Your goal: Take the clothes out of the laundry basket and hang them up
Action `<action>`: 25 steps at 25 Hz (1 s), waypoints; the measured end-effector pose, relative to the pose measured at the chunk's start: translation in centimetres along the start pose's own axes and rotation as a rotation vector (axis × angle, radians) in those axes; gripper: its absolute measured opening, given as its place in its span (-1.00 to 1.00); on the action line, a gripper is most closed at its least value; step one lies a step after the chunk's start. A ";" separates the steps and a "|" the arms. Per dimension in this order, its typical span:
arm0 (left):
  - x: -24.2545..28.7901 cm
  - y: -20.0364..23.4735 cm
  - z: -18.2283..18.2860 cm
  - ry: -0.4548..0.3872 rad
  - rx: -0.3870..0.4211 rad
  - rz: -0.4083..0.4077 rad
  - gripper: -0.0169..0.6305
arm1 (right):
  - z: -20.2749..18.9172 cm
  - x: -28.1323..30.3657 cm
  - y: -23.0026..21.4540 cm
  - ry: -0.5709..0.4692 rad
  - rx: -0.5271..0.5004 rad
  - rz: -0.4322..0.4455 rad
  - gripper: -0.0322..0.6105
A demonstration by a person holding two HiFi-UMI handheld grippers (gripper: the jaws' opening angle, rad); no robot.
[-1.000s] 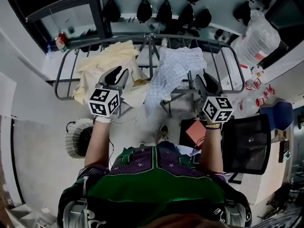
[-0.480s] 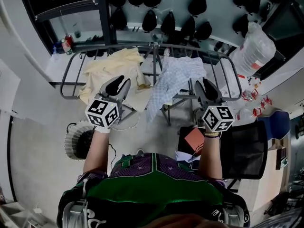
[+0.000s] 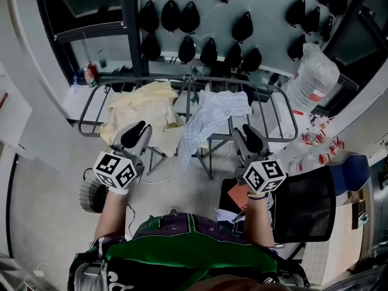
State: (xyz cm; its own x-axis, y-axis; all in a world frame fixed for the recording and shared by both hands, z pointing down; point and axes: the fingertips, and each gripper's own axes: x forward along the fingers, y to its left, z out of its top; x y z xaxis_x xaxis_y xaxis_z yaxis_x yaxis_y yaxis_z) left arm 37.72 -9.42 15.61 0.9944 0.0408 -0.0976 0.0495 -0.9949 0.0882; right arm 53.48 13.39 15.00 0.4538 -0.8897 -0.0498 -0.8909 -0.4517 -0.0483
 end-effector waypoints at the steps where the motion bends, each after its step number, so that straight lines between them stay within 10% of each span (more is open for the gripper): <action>1: -0.4 -0.8 0.1 0.000 0.004 0.011 -0.65 | 0.1 -1.0 -0.2 -0.001 0.001 0.003 -0.46; 14: -4.1 -6.6 2.1 -0.033 0.057 0.158 -0.78 | 1.2 -8.4 -2.5 -0.048 0.020 -0.018 -0.54; 25: -3.2 -4.6 2.4 -0.048 0.112 0.112 -0.90 | 1.8 -6.8 0.0 -0.083 -0.026 -0.073 -0.89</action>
State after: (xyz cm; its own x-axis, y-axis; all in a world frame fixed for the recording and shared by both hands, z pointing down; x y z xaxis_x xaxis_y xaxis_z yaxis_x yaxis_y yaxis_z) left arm 34.04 -5.15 13.10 0.9874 -0.0729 -0.1404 -0.0751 -0.9971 -0.0100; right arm 50.41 19.55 13.52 0.5164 -0.8465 -0.1298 -0.8553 -0.5174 -0.0285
